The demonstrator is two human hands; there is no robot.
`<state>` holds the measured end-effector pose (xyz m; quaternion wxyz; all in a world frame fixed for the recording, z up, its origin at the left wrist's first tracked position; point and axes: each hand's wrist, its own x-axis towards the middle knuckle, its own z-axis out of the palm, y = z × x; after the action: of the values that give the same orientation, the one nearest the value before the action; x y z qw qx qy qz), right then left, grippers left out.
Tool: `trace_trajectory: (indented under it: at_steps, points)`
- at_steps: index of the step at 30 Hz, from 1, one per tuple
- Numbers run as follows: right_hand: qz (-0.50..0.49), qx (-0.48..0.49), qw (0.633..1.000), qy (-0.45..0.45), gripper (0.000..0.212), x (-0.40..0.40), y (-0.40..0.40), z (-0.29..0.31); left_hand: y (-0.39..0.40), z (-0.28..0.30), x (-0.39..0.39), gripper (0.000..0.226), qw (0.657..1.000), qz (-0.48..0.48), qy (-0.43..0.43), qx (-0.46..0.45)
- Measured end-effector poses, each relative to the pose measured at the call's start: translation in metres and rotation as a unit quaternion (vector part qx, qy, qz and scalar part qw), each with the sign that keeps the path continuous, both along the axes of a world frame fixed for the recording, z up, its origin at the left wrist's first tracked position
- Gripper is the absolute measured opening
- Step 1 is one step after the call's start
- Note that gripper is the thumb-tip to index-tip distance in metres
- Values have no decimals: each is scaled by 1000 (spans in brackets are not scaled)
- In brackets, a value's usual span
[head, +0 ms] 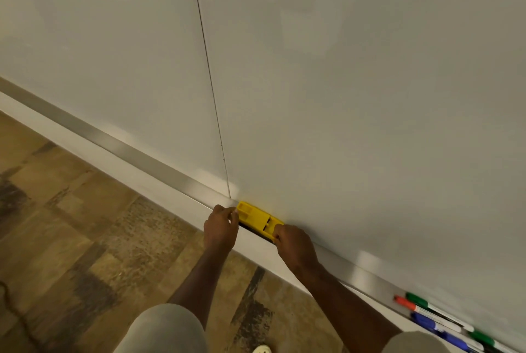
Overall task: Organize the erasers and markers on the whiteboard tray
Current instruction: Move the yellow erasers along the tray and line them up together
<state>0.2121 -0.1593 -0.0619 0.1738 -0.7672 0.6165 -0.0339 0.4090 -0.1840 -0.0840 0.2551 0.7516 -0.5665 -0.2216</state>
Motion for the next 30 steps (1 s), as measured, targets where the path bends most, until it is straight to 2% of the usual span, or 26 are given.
trace_trajectory:
  at_steps: [6,10,15,19,24,30]
  points:
    - [-2,3,1000,-13,16,-2,0,-2,5,-3,3,31,999,-28,-35,5]
    - [-5,0,999,-32,15,-8,0,5,15,1,-1,36,999,19,-30,-30]
    - [-12,-31,997,-75,11,-24,9,19,37,13,-25,21,995,53,-18,-87]
    - [-11,-89,993,-79,16,-49,26,28,55,22,-67,10,994,40,-8,-98]
    - [-21,-132,988,-77,24,-105,66,38,88,27,-147,14,995,23,21,-98]
    - [-79,-127,985,-85,27,-199,120,43,139,26,-249,15,992,-48,59,-96]
